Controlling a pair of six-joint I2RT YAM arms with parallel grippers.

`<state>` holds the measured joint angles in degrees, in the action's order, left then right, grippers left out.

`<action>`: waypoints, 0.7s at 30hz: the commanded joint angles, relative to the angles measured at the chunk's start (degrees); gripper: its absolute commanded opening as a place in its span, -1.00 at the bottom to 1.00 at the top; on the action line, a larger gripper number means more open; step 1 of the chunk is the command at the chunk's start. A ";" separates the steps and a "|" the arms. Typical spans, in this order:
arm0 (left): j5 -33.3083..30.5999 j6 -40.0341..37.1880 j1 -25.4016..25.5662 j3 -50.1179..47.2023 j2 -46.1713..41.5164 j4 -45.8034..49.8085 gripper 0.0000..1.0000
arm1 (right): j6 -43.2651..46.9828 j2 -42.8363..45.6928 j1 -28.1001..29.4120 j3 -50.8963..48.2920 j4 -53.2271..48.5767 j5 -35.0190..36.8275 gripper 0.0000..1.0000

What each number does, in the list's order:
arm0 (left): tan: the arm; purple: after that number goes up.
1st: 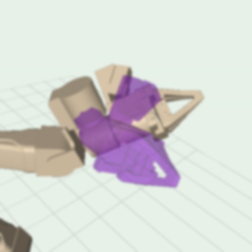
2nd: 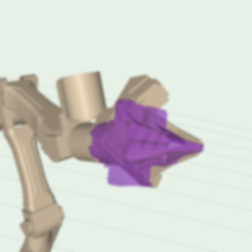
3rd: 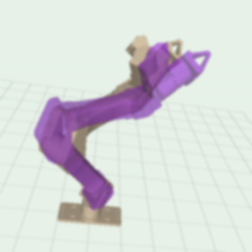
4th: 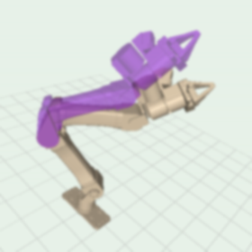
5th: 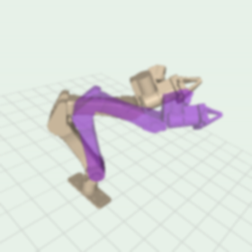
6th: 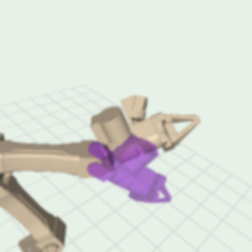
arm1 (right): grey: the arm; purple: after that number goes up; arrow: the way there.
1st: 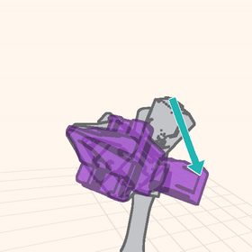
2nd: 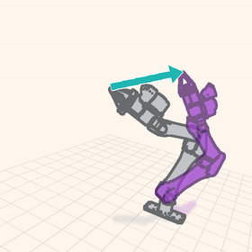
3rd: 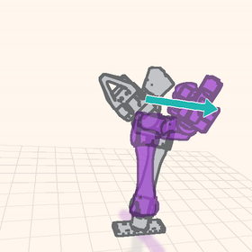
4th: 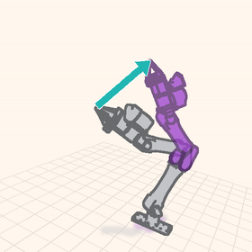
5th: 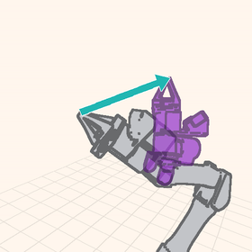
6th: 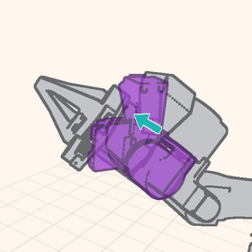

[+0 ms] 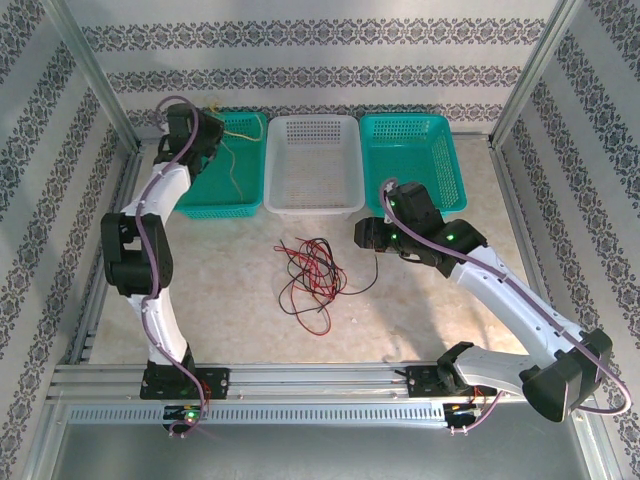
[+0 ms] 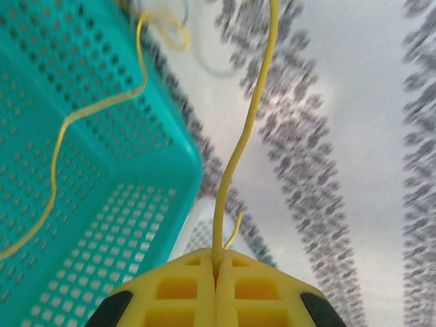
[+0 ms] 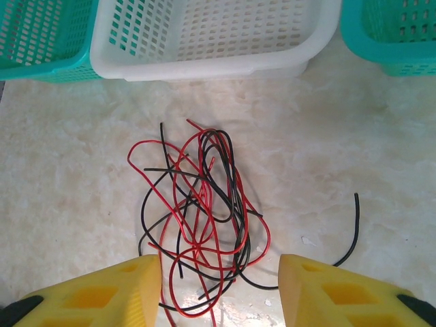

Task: Untangle the cables
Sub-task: Move the cable to the container, then move the container to the top-left of the table.

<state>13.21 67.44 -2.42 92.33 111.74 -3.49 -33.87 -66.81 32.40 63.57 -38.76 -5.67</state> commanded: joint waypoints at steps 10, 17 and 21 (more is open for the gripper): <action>2.80 -1.02 -0.55 -11.05 2.34 -6.44 0.48 | -0.82 0.88 1.48 0.60 0.62 -0.48 -0.03; 4.46 -4.16 1.18 -17.19 -1.47 -3.36 0.40 | -0.68 0.54 1.60 1.37 0.53 -0.41 -0.04; 3.94 -9.29 1.34 -18.31 -4.27 2.49 0.37 | -0.59 0.28 1.52 1.20 0.03 0.37 -0.03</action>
<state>16.80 63.77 -1.37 74.39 112.25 -4.84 -34.37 -66.78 33.26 63.57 -38.79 -5.82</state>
